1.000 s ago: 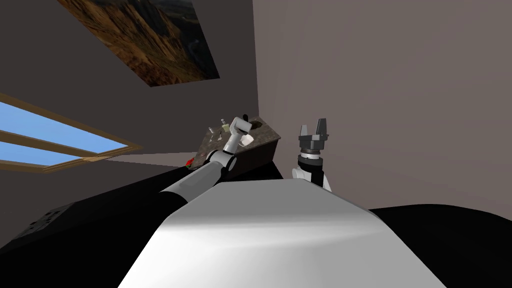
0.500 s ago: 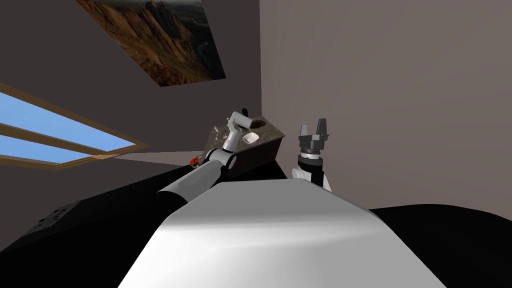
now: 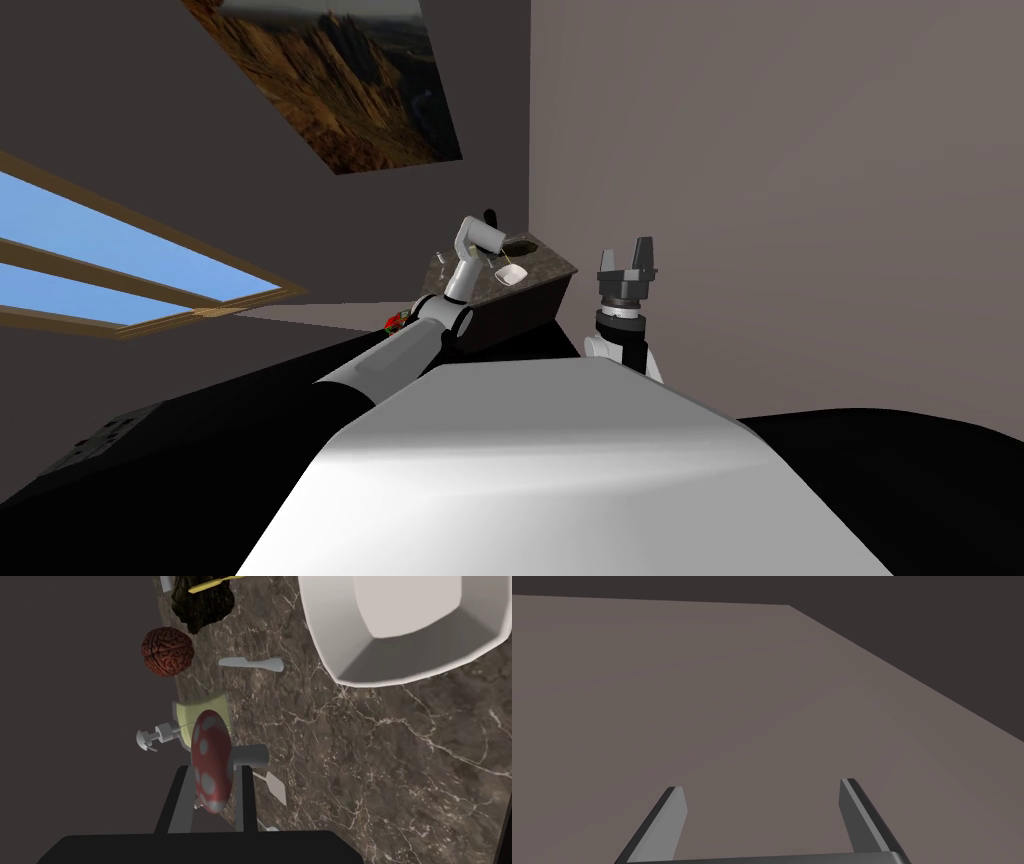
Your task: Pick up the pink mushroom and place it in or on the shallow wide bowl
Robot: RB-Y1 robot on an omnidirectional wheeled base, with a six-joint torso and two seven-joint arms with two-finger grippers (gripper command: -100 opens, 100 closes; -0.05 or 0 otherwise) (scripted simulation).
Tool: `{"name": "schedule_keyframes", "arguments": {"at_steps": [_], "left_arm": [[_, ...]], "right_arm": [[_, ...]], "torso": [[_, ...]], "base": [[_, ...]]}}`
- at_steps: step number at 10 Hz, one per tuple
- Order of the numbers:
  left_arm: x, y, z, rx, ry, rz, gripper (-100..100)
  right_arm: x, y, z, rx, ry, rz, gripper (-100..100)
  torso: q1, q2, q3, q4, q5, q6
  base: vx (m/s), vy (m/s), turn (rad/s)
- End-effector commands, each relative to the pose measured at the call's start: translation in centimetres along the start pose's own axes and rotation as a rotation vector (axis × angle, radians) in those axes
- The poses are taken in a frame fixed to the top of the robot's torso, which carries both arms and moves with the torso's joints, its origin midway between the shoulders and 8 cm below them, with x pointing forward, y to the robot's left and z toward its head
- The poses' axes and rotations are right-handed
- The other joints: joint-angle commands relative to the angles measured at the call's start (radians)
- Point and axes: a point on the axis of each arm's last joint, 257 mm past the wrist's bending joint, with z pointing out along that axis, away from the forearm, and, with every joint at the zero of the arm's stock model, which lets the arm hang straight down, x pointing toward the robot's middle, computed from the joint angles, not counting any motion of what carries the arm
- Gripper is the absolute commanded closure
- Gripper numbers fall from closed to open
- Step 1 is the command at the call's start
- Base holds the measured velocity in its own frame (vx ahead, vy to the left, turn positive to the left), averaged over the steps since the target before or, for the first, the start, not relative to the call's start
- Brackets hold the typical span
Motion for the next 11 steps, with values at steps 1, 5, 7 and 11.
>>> {"name": "schedule_keyframes", "arguments": {"at_steps": [1,5,7,11], "left_arm": [[-0.5,1.9,0.7,-0.061,-0.023,0.016,100],[-0.9,7.5,2.1,-0.214,-0.059,0.053,100],[0.6,11.1,2.3,-0.302,-0.049,0.078,100],[5.3,15.4,1.2,-0.392,0.017,0.114,100]], "right_arm": [[0.0,0.0,0.0,0.000,0.000,0.000,0],[0.0,0.0,0.0,0.000,0.000,0.000,0],[0.0,0.0,0.0,0.000,0.000,0.000,0],[0.0,0.0,0.0,0.000,0.000,0.000,0]], "torso": [[0.000,0.000,0.000,0.000,0.000,0.000],[-0.015,-0.017,-0.011,-0.006,-0.003,0.002],[-0.020,-0.015,-0.010,-0.005,-0.004,0.004],[-0.016,-0.007,-0.005,-0.003,-0.004,0.004]], "base": [[0.123,0.036,0.006],[0.187,-0.056,0.036],[0.158,-0.119,0.039],[0.070,-0.045,0.017]]}}
